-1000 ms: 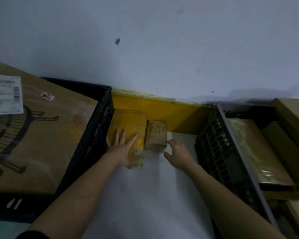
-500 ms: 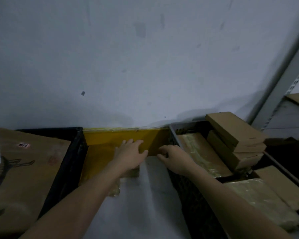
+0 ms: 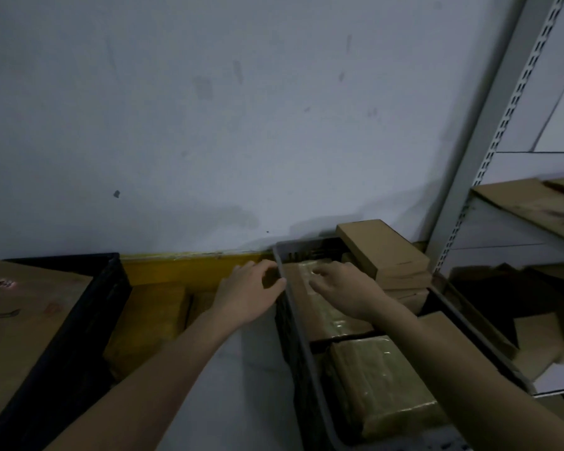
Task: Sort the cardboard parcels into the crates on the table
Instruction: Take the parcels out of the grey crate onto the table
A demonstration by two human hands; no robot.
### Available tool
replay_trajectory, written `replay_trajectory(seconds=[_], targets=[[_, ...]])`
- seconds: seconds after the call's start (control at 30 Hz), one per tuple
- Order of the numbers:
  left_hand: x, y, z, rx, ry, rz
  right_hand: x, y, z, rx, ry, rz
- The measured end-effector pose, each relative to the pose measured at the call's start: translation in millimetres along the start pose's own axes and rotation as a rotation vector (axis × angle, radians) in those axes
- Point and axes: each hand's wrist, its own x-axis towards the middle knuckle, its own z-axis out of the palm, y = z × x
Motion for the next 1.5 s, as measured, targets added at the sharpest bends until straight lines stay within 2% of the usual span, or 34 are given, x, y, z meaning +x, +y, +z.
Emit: replay_trajectory(seconds=[0.17,0.3,0.47,0.57,0.8,0.87,0.97,1.07,1.17,1.27,1.4,1.5], targets=[[-5.2,45.3,21.6,-0.001,-0.002,0.001,-25.2,45.4,-31.6,-0.067,0.005,0.015],[-18.2,73.1,47.3,-0.069,-0.002,-0.008,-45.3,77.2,-48.5,-0.031,-0.001,0.032],[-48.0,104.1,91.7,-0.182,-0.094,0.016,-68.7,116.1,-61.0,0.048,-0.012,0.037],[-61.5,122.2,108.5,-0.145,-0.124,0.042,-84.6,138.8,-58.4,0.055,-0.021,0.064],[-83.1,140.3,127.0,0.166,-0.472,0.132,-116.4,186.8,-32.9,-0.028,-0.038,0.22],[-83.4,138.5,128.6,0.204,-0.516,0.134,-125.4,193.6,-22.7,-0.012,-0.028,0.26],[-82.0,138.0,130.7,0.157,-0.484,0.099,-139.1,198.0,-7.1,0.094,-0.014,0.31],[-84.9,139.4,138.1,0.107,-0.354,0.076,-154.0,198.9,8.3,0.177,0.053,0.335],[-92.8,141.3,148.1,0.075,-0.231,0.068,-167.8,197.2,18.1,0.125,0.182,0.353],[-97.9,140.2,151.1,0.046,-0.173,0.046,-167.4,194.0,20.0,0.075,0.177,0.375],[-100.2,140.7,150.0,0.032,-0.217,0.026,-165.4,195.2,14.5,0.152,0.098,0.399],[-92.9,138.4,139.6,0.063,-0.382,0.034,-168.1,198.0,10.6,0.184,0.041,0.388]])
